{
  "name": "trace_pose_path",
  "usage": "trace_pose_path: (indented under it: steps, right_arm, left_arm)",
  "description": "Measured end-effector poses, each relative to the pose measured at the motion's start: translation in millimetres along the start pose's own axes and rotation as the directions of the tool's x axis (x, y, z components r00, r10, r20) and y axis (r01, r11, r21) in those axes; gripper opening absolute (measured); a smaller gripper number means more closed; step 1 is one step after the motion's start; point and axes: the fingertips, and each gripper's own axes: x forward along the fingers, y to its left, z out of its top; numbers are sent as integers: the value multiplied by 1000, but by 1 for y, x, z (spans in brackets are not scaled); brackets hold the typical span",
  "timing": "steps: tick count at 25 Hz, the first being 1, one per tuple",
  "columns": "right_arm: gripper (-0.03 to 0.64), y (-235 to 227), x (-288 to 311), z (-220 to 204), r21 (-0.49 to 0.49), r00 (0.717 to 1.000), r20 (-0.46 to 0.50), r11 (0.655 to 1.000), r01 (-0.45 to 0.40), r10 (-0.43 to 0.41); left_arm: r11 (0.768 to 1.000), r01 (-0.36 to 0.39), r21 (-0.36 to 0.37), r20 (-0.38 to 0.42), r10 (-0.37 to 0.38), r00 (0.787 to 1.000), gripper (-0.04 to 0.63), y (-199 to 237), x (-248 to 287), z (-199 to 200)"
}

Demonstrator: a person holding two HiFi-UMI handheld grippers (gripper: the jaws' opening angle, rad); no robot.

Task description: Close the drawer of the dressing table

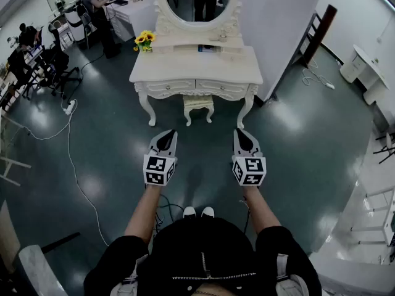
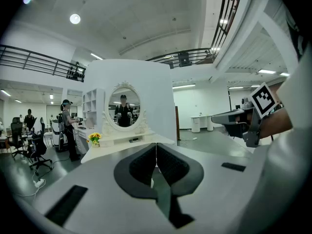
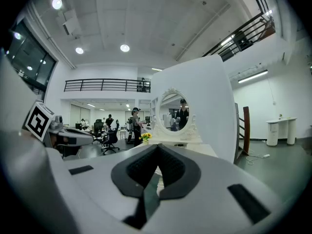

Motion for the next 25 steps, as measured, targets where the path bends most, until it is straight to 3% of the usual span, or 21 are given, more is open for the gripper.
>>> trace_pose_path:
  steps: [12, 25]
  right_arm:
    - [6, -1, -8, 4, 2, 999, 38, 1000, -13, 13]
    - [5, -19, -2, -4, 24, 1000, 17, 999, -23, 22]
  left_arm:
    - [1000, -25, -12, 14, 26, 1000, 21, 20, -15, -5]
    - [999, -50, -22, 3, 50, 999, 21, 11, -5, -4]
